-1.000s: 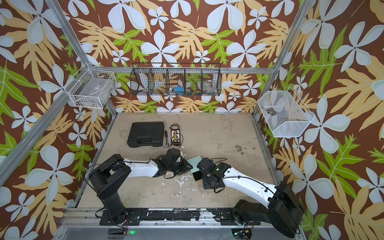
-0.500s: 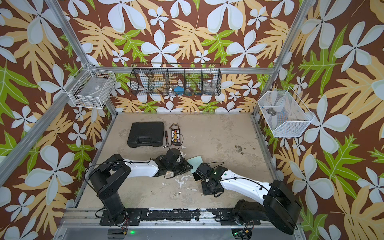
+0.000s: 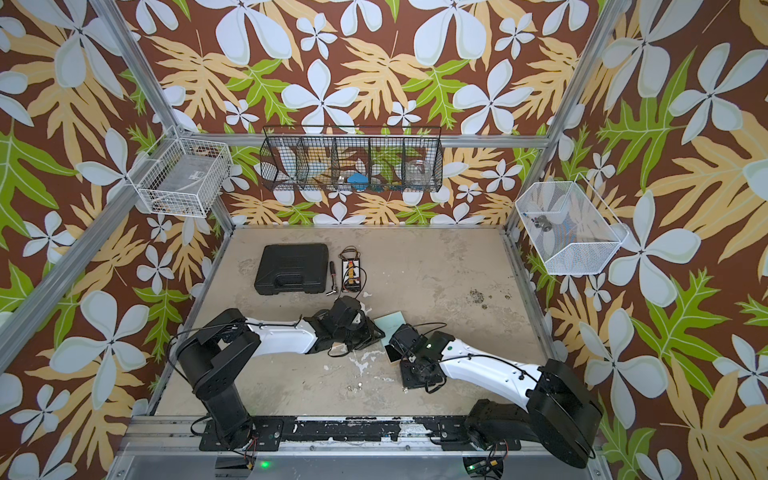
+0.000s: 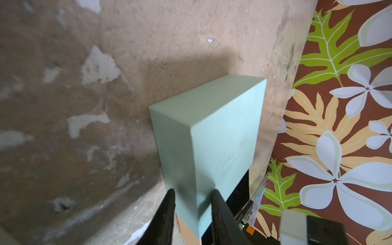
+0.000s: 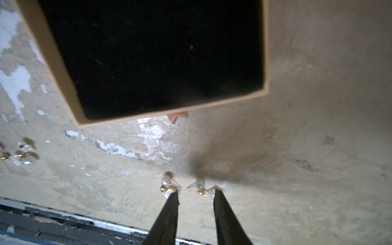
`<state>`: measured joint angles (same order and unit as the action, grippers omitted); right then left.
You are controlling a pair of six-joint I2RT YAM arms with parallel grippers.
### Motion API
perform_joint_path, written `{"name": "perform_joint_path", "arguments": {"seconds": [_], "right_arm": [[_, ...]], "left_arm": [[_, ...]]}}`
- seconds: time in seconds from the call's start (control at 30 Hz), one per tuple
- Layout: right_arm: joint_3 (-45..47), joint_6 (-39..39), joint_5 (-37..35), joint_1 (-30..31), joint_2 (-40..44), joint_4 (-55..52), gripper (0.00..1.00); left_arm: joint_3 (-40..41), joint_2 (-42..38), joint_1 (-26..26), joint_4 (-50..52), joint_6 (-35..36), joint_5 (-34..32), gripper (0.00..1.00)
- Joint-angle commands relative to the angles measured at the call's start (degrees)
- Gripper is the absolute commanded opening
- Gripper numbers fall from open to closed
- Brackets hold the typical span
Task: Take out the earrings from the drawer-style jewelry box
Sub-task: Place the earring at the center of the board, then close the drawer of the jewelry box.
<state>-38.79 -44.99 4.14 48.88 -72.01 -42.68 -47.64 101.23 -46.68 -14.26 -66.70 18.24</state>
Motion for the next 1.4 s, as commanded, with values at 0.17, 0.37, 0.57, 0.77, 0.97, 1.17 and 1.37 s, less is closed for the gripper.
{"name": "perform_joint_path", "arguments": {"seconds": [0.17,0.37,0.57,0.77,0.97,1.17,1.37], "right_arm": [[-2.05,-0.71,-4.45,0.07,3.57,-2.25,0.38],[1.23,0.41,-5.64,-0.61,6.86,2.88,0.33],[4.94,2.9,-5.72,-1.96,8.61,10.05,0.32],[7.08,4.32,-5.27,-3.31,7.29,14.27,0.3],[7.72,5.3,-4.98,-4.23,4.94,18.21,0.28],[6.45,6.76,-4.22,-5.02,1.64,21.3,0.27],[4.84,7.68,-3.33,-5.56,-0.99,23.4,0.26]], "left_arm": [[-1.91,-5.37,-0.08,3.13,1.15,-0.76,0.37],[-7.64,-6.73,0.63,11.9,6.34,-8.67,0.42],[-14.94,0.71,3.29,16.77,11.24,-10.54,0.36],[-22.59,7.97,4.15,20.07,15.96,-10.4,0.35],[-26.41,12.61,4.18,22.69,19.91,-7.99,0.34],[-26.9,14.0,4.14,22.21,22.01,-5.33,0.34],[-25.6,13.8,4.17,20.18,22.61,-2.74,0.33]]}}
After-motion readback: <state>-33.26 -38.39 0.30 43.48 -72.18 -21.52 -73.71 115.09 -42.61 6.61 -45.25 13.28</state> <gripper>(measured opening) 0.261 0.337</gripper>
